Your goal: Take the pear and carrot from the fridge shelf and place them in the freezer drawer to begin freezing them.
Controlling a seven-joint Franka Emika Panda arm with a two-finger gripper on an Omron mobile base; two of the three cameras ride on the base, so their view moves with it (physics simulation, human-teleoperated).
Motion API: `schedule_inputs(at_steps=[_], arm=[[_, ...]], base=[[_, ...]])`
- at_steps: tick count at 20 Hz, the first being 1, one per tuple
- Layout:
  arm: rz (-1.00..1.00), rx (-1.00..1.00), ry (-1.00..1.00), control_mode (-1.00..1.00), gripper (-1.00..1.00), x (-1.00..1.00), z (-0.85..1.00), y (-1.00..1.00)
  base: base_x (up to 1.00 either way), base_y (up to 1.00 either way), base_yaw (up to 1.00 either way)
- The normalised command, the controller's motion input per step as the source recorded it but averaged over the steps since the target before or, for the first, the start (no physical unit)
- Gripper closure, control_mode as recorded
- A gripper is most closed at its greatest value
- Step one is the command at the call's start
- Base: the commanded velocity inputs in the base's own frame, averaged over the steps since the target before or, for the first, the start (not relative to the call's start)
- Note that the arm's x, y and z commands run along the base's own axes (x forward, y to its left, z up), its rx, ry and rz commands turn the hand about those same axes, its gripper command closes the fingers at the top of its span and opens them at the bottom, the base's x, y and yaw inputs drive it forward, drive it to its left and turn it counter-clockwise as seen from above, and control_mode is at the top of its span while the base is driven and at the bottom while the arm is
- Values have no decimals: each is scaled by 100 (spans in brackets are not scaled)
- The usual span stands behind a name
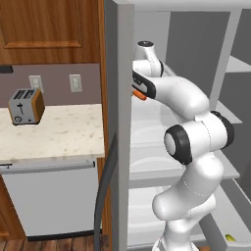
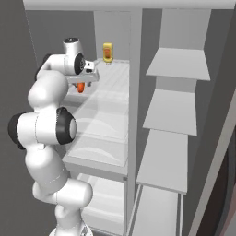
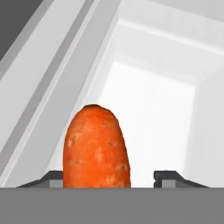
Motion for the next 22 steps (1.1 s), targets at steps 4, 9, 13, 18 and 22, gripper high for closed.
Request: schedule_inputs(at_steps=[4,9,13,18,22], arm=[[4,0,5,-100,100,0,-44,3],[1,11,-2,-100,100,-36,-24,-4],[0,11,-32,-100,100,-100,0,-28],[-1,7,-16,-100,100,-100,0,-21],[-4,8,-1,-100,100,-100,0,-34]], base=[[0,0,0],[0,0,0],[0,0,0],[0,0,0],[0,0,0]])
